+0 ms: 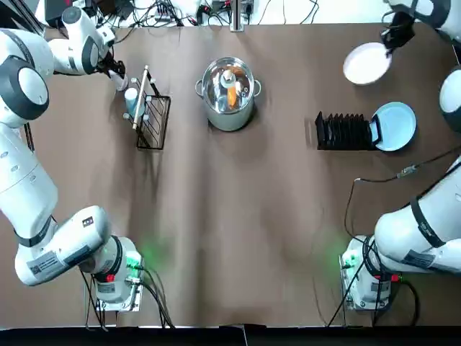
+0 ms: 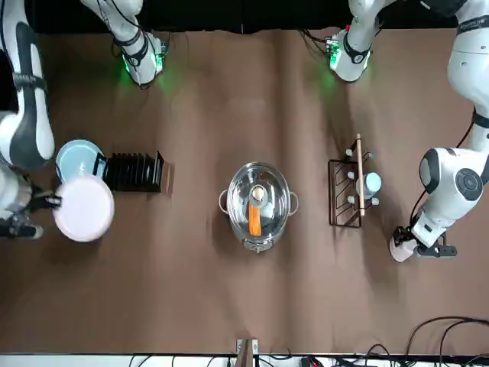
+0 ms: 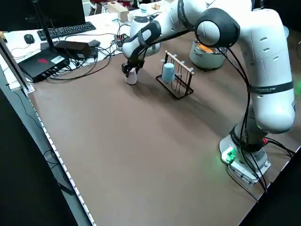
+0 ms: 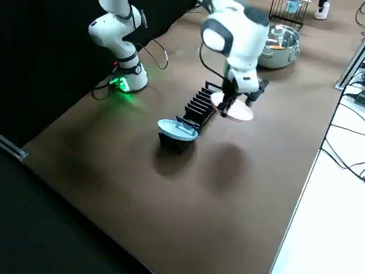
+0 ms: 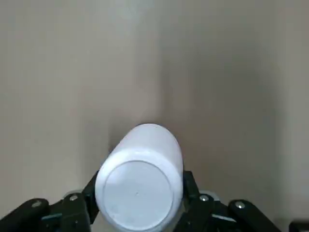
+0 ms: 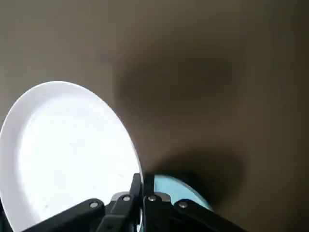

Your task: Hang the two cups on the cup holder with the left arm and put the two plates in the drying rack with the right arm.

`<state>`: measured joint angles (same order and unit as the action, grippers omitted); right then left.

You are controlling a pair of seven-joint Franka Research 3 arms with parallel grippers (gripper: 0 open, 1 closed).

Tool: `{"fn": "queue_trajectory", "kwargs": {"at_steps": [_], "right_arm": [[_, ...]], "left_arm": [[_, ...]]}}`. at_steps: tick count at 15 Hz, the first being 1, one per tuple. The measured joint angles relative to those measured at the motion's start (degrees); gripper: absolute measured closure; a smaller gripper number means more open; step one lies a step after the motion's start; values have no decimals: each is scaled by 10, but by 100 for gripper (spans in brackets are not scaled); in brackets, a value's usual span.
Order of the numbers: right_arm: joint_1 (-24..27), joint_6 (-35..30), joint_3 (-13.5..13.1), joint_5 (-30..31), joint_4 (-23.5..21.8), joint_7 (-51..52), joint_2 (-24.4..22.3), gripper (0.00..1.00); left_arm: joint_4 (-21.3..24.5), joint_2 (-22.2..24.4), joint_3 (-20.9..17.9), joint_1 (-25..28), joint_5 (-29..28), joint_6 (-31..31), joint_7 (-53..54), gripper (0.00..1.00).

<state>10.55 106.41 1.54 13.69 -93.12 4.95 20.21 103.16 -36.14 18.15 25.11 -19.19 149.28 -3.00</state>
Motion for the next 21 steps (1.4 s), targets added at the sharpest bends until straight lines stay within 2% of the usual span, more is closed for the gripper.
{"fn": "queue_trajectory", "kwargs": {"at_steps": [3,7,9,11,15,18,21], "right_arm": [[0,-39,2,97,-19,9,-29,97],[-3,-32,4,197,-87,11,-58,97],[-9,-28,5,221,-123,11,-76,97],[-25,-22,6,246,-164,11,-98,97],[-72,-5,9,297,-260,-44,-142,97],[-91,22,10,327,-321,-101,-162,97],[-109,29,10,350,-344,-169,-163,97]], "left_arm": [[-10,9,23,2,0,-32,-58,32],[-21,53,59,6,0,-130,-148,32],[-23,82,74,6,11,-178,-199,32],[-24,113,85,5,45,-234,-238,32],[-24,171,106,5,79,-349,-317,32],[-20,190,129,4,97,-367,-375,32],[-13,190,137,2,97,-367,-391,32]]}}
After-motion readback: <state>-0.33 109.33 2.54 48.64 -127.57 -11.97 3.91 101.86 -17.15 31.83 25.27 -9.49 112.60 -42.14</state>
